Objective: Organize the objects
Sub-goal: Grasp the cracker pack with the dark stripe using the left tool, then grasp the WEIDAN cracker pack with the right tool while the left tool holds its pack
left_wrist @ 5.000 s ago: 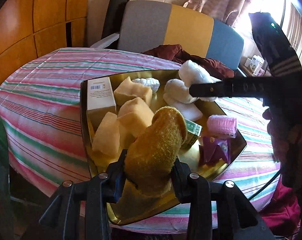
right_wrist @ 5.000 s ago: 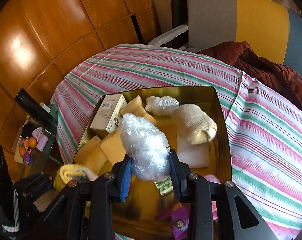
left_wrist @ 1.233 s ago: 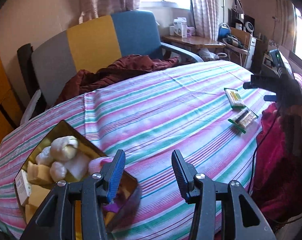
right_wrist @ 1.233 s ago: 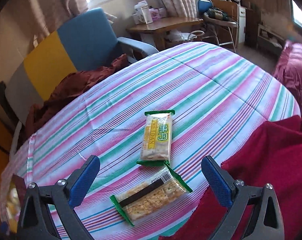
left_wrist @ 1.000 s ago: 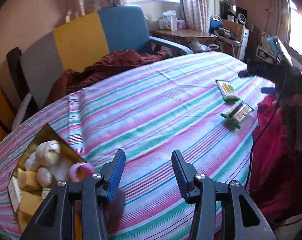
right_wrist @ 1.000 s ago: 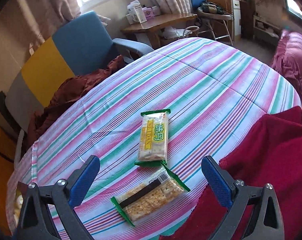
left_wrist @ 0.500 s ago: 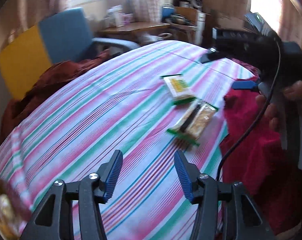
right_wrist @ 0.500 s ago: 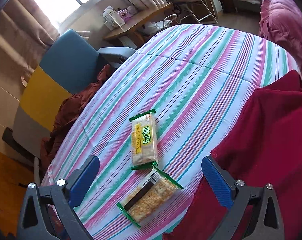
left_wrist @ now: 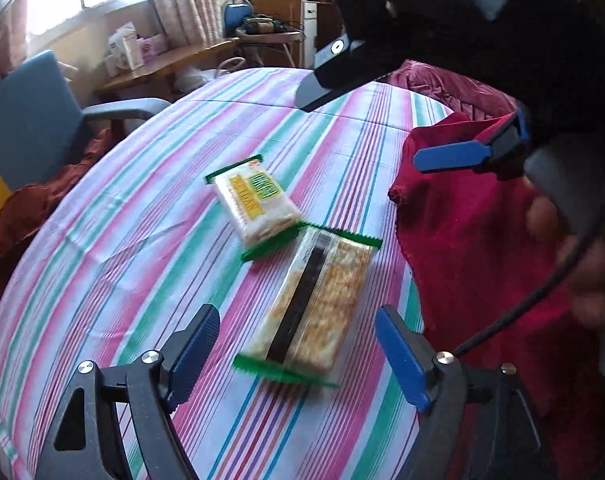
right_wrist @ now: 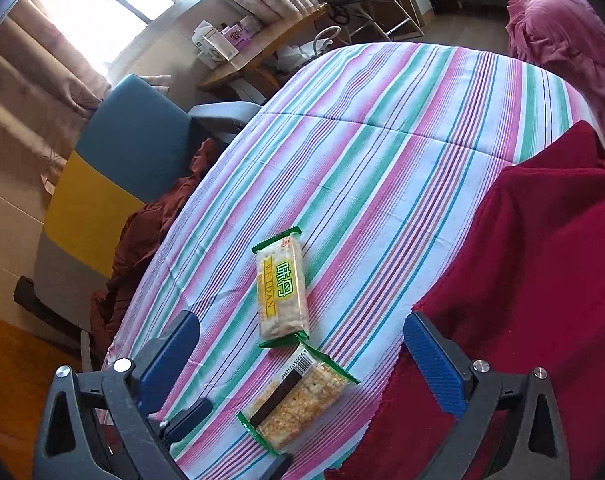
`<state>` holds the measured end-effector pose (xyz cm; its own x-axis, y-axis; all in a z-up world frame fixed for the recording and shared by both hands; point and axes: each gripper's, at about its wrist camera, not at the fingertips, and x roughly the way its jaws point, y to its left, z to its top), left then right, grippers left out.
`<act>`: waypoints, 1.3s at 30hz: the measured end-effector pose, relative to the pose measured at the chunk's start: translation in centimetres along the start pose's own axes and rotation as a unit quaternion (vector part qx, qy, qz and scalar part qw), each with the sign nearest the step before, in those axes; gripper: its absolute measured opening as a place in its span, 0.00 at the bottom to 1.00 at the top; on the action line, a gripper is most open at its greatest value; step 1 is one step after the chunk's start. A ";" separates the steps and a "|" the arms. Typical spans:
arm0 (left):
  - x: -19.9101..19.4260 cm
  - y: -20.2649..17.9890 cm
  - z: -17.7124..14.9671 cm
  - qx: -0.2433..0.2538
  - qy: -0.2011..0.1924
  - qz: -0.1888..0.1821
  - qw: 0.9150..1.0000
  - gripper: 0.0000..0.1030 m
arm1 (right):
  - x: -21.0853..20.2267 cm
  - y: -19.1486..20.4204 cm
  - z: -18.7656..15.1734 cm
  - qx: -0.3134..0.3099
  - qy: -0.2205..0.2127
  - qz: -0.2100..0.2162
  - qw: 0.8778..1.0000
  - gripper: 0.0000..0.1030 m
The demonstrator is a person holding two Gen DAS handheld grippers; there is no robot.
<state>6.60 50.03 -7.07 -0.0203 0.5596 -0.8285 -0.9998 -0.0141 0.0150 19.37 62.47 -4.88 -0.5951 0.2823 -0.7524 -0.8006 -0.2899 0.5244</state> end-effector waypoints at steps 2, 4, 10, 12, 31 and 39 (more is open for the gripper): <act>0.9 -0.3 0.4 0.012 0.004 -0.009 1.000 0.79 | 0.1 0.0 0.0 -0.003 0.001 -0.003 1.000 1.00; 1.9 -0.3 0.6 0.009 0.011 -0.010 1.000 0.79 | 0.2 -0.1 0.1 -0.003 0.001 -0.009 1.000 1.00; 3.0 1.8 -0.5 -0.070 0.020 -0.015 0.997 0.46 | 0.7 -0.4 0.1 -0.005 0.009 -0.019 1.000 1.00; 2.2 2.6 -1.5 -0.095 0.022 0.004 0.995 0.46 | 0.8 0.0 -0.1 -0.018 0.011 -0.020 1.000 1.00; -4.6 6.0 -13.0 -0.233 -0.022 0.101 0.967 0.46 | 6.9 6.3 -2.1 -0.177 0.098 -0.108 0.973 1.00; -4.6 6.3 -13.3 -0.241 -0.031 0.092 0.966 0.46 | 13.0 7.0 1.5 -0.201 0.097 -0.186 0.957 0.99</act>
<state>0.47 36.31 -10.59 -0.2132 0.5596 -0.8009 -0.8621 -0.4934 -0.1152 5.89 65.47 -10.43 -0.2188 0.2709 -0.9374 -0.8393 -0.5422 0.0392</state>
